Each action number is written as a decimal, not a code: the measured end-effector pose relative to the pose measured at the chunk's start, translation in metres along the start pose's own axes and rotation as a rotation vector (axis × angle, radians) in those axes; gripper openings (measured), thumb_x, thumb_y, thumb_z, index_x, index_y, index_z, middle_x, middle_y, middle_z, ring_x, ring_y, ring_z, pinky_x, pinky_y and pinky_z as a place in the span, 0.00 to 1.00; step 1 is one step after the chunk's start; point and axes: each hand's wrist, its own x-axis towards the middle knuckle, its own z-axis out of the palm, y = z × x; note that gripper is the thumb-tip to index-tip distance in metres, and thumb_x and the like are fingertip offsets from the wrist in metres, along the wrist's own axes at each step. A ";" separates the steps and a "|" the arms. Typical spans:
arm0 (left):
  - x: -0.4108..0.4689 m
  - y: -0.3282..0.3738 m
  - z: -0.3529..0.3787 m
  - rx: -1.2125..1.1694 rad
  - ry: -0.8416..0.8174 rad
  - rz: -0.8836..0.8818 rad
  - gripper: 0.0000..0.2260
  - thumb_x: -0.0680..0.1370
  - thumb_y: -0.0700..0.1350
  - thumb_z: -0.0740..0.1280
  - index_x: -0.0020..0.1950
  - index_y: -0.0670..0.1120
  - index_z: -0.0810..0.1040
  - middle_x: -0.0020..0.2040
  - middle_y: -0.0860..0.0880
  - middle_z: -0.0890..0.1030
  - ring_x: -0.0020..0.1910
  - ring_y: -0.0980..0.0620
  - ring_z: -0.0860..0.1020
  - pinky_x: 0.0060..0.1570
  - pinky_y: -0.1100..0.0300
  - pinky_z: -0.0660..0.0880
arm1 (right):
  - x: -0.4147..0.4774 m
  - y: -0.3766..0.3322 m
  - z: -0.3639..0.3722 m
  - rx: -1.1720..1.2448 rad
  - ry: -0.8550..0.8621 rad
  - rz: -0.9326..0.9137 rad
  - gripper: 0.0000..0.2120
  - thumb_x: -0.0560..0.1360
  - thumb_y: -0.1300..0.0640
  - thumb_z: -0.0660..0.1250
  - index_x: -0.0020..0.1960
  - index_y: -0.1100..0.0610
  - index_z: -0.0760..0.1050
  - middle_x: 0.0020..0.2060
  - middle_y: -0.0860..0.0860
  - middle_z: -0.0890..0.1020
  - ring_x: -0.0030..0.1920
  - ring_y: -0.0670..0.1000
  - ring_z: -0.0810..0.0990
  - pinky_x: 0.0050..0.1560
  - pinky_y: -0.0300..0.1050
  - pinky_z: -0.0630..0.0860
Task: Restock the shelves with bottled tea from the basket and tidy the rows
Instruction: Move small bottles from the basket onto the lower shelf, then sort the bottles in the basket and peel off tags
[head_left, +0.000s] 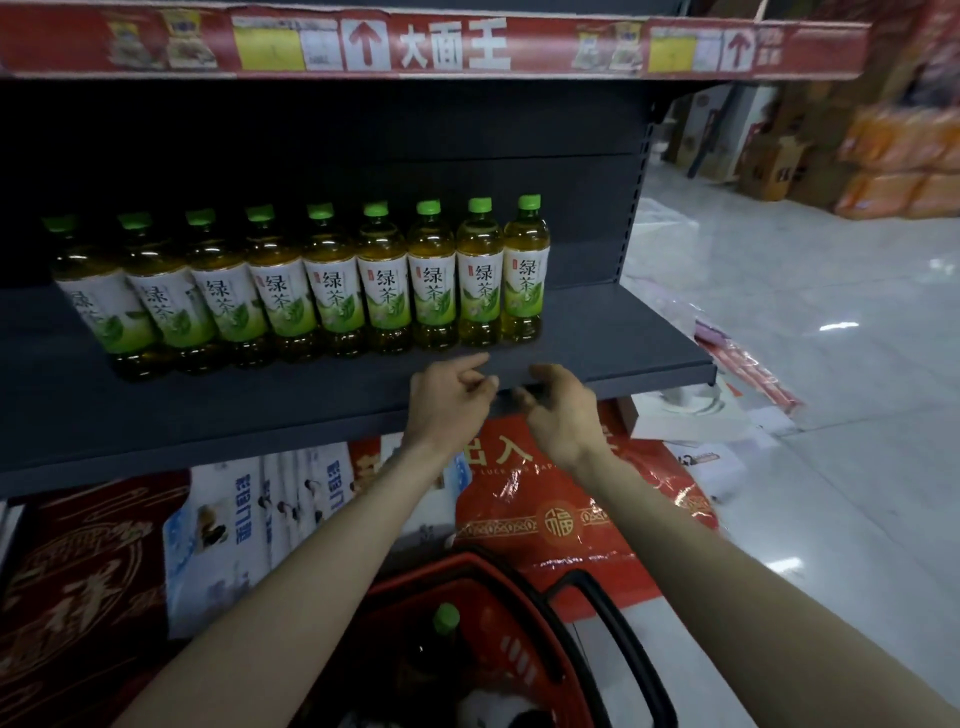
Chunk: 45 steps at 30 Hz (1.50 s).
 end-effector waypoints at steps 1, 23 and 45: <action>-0.012 0.002 -0.002 -0.006 -0.023 -0.012 0.17 0.80 0.44 0.73 0.69 0.46 0.82 0.46 0.53 0.89 0.48 0.62 0.84 0.58 0.68 0.78 | -0.014 0.000 -0.001 -0.005 -0.013 -0.014 0.19 0.80 0.57 0.70 0.69 0.59 0.77 0.62 0.55 0.83 0.64 0.55 0.81 0.63 0.42 0.76; -0.262 -0.090 -0.023 0.065 -0.729 -0.250 0.29 0.77 0.42 0.75 0.77 0.55 0.73 0.72 0.58 0.77 0.72 0.62 0.73 0.76 0.57 0.68 | -0.255 0.078 0.000 -0.445 -0.516 0.078 0.11 0.75 0.54 0.69 0.45 0.62 0.77 0.37 0.58 0.82 0.37 0.60 0.82 0.37 0.57 0.80; -0.270 -0.147 0.025 0.319 -0.755 -0.025 0.33 0.77 0.55 0.71 0.81 0.51 0.66 0.77 0.49 0.73 0.76 0.50 0.71 0.76 0.54 0.67 | -0.254 0.074 0.031 -0.780 -0.632 -0.043 0.09 0.77 0.60 0.68 0.56 0.62 0.80 0.54 0.57 0.83 0.55 0.60 0.84 0.51 0.51 0.82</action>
